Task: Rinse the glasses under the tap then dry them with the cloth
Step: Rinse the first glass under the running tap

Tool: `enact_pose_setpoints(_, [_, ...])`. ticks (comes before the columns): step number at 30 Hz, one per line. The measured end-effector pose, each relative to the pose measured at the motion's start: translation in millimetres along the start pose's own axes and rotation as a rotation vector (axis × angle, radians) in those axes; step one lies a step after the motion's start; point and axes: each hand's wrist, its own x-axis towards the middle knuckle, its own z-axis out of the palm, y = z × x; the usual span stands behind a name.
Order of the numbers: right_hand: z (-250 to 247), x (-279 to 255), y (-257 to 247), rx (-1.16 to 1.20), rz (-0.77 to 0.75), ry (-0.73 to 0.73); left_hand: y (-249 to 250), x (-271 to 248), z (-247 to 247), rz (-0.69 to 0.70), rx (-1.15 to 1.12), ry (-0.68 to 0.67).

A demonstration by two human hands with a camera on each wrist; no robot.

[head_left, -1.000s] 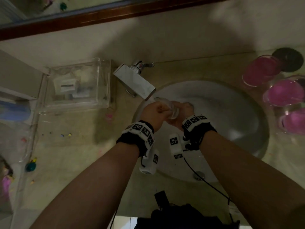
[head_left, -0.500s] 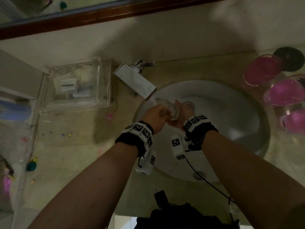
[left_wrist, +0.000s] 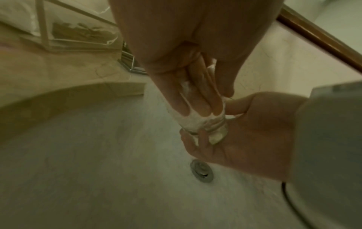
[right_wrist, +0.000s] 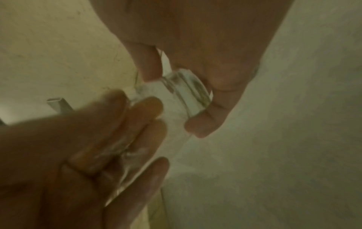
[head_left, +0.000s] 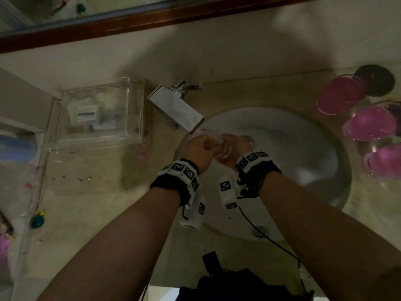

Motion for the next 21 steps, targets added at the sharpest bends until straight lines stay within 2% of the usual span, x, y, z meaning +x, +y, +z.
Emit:
enact_pose_setpoints(5, [-0.1,-3.9,0.6,-0.081,-0.006,-0.024,3.0,-3.9,-3.7,0.063,0.033,-0.109])
enact_pose_setpoints(8, [1.1,-5.8,0.2,0.015,-0.02,-0.03,1.0,-3.4,-3.0,0.045,0.074,-0.042])
enact_pose_setpoints(10, [3.3,-7.8,1.3,0.008,-0.018,-0.022,0.5,-3.6,-2.7,0.006,0.022,0.001])
enact_pose_setpoints(14, [7.4,-8.2,3.2,0.036,0.097,0.05,5.6,-6.6,-5.2,0.03,0.0,-0.101])
enact_pose_setpoints(15, [6.1,-8.1,2.7,0.019,0.086,0.057,6.4,-5.9,-5.5,0.044,0.013,-0.115])
enact_pose_setpoints(18, [2.1,-6.1,-5.7,0.12,0.097,0.071,6.8,-4.3,-2.5,0.02,0.049,-0.062])
enact_pose_setpoints(19, [0.8,-5.1,-4.7,0.051,0.057,0.022,5.5,-3.6,-1.2,0.004,0.043,-0.029])
enact_pose_setpoints(21, [2.0,-11.1,-3.0,-0.023,-0.018,0.029,3.9,-4.3,-0.4,-0.014,0.009,0.016])
